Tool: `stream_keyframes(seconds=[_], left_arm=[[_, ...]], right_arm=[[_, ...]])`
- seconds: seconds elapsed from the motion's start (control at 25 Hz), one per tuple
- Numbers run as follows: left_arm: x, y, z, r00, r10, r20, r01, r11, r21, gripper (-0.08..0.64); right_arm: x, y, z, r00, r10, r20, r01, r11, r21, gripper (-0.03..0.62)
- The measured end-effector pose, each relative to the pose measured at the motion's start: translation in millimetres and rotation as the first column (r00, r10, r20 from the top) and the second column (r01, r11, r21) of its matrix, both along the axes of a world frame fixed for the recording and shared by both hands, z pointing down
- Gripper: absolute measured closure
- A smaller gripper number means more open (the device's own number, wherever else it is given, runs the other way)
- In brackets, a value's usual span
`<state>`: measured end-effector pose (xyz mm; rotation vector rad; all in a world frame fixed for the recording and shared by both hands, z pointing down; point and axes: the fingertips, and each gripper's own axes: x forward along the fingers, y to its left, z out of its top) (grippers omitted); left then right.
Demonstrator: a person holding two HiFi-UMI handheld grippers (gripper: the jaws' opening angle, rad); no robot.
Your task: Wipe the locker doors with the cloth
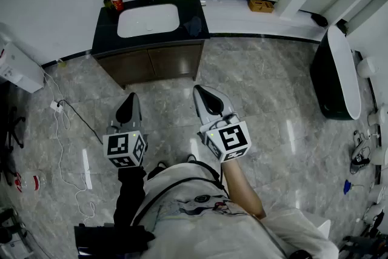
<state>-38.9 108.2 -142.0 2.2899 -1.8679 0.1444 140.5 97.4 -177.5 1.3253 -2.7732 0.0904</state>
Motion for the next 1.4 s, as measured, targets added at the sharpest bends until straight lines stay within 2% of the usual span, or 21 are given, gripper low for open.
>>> stream_keyframes(seconds=[0.44,0.8,1.4], left_arm=[[15.3,-5.8,1.5,1.0,0.012,0.009,-0.012,1.0,-0.005,0.561],[25.3,-2.6,4.6,1.0,-0.01,0.022,0.01,1.0,-0.018,0.561],[59.4,-14.2,12.0,0.997,-0.049,0.057,0.051,0.998,-0.035,0.561]], right_arm=[[10.6,-5.3,3.5,1.0,-0.002,0.009,0.002,1.0,-0.001,0.591],[18.4,-4.4,9.3,0.999,-0.032,0.018,0.032,0.999,0.0,0.589],[84.8,-9.7,37.1,0.999,-0.042,0.034,0.044,0.997,-0.061,0.588]])
